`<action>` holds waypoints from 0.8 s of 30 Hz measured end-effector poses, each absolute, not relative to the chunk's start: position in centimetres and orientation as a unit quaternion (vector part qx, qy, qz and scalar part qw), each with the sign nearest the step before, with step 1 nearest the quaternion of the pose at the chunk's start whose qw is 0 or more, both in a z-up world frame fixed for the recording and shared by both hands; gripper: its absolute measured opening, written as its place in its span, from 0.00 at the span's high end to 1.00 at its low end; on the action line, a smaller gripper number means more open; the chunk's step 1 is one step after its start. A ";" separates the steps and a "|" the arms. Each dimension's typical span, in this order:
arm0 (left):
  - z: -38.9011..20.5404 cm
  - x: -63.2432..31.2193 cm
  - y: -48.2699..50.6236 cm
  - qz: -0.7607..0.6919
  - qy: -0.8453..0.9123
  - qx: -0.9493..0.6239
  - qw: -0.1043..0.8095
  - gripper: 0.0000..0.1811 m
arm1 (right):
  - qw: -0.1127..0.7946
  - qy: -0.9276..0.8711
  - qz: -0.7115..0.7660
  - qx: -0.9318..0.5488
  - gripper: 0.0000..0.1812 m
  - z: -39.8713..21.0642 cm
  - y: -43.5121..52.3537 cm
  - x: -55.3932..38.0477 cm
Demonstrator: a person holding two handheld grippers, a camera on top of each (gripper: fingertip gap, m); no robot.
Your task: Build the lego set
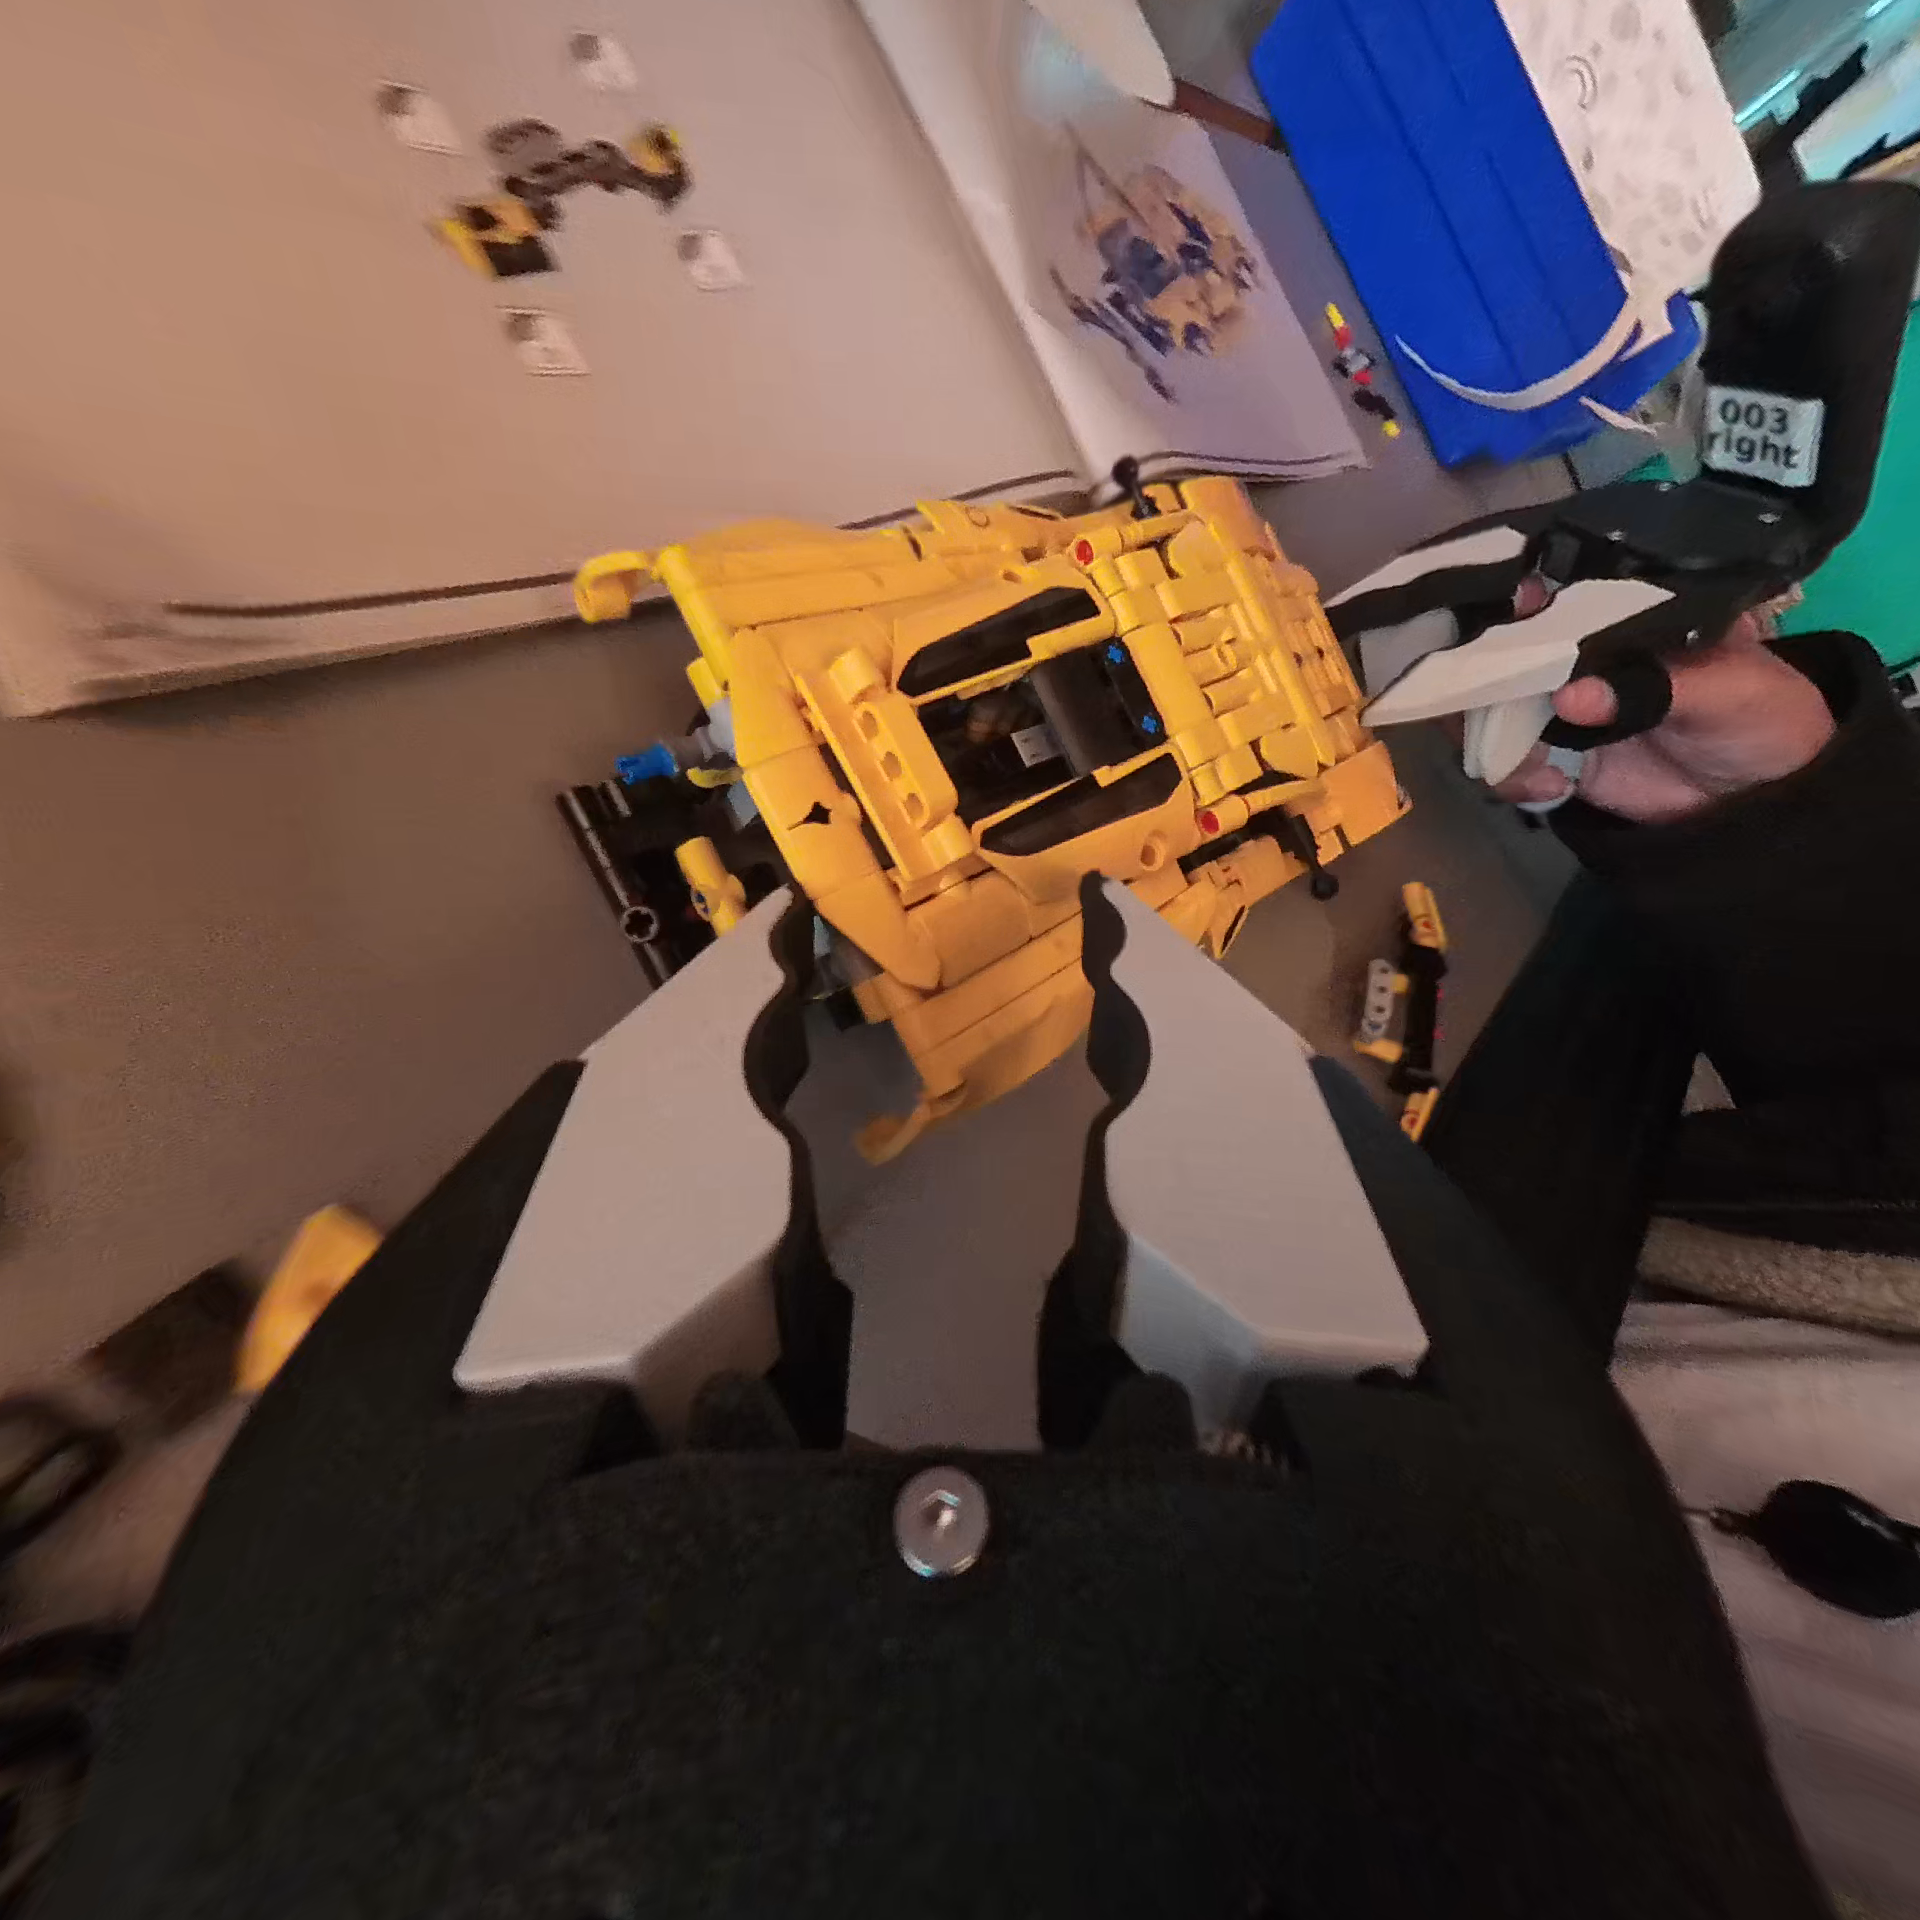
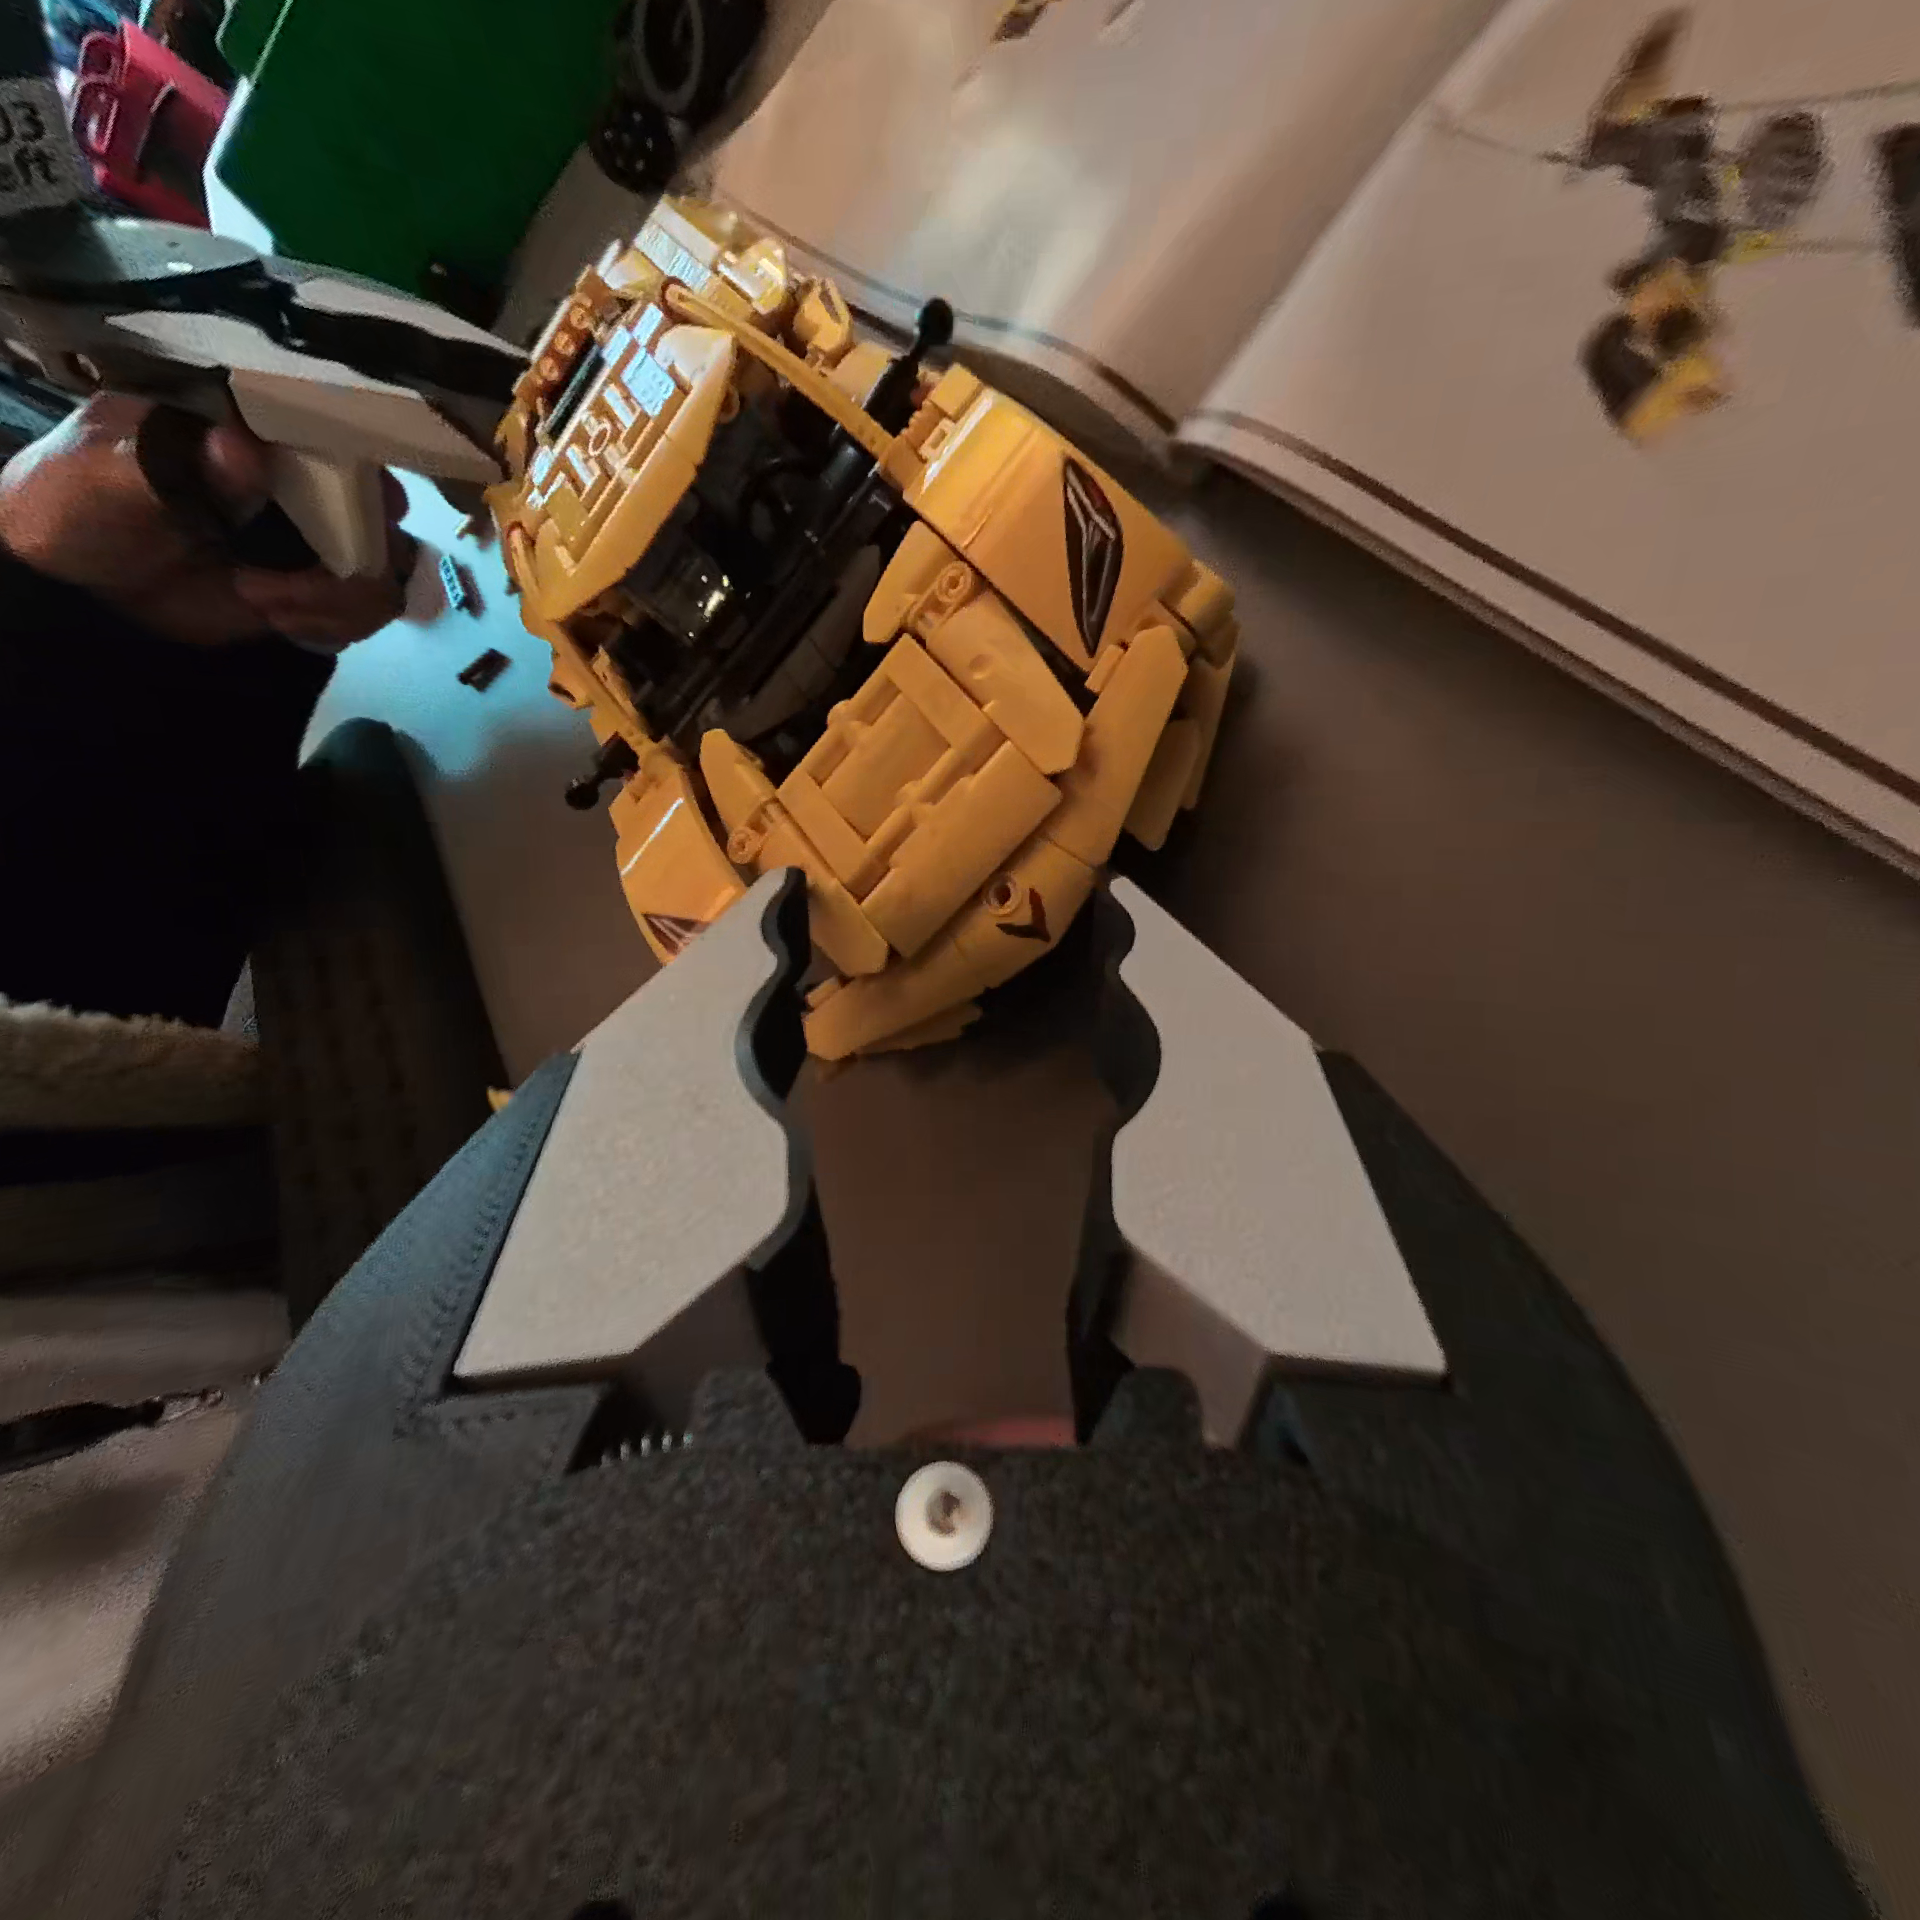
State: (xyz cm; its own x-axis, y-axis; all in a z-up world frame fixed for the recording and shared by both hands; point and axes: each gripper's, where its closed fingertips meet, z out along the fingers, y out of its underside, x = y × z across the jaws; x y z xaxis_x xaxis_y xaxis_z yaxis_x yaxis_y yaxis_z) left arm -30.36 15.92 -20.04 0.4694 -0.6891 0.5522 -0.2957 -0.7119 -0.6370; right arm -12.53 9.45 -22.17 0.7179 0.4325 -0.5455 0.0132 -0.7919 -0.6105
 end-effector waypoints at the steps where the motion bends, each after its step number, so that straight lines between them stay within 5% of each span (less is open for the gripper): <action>1: -20.1 -29.2 15.5 -0.422 0.304 -0.822 0.232 0.72 | 0.299 -0.117 0.353 -0.879 0.71 -22.1 9.1 -11.4; 15: -19.3 -24.8 12.7 -0.442 0.344 -0.802 0.207 0.72 | 0.307 -0.085 0.336 -0.886 0.72 -21.8 7.2 -4.8; 24: -13.2 -29.4 19.8 -0.366 0.287 -0.732 0.497 0.72 | 0.527 -0.017 0.079 -0.846 0.70 -16.9 10.1 3.2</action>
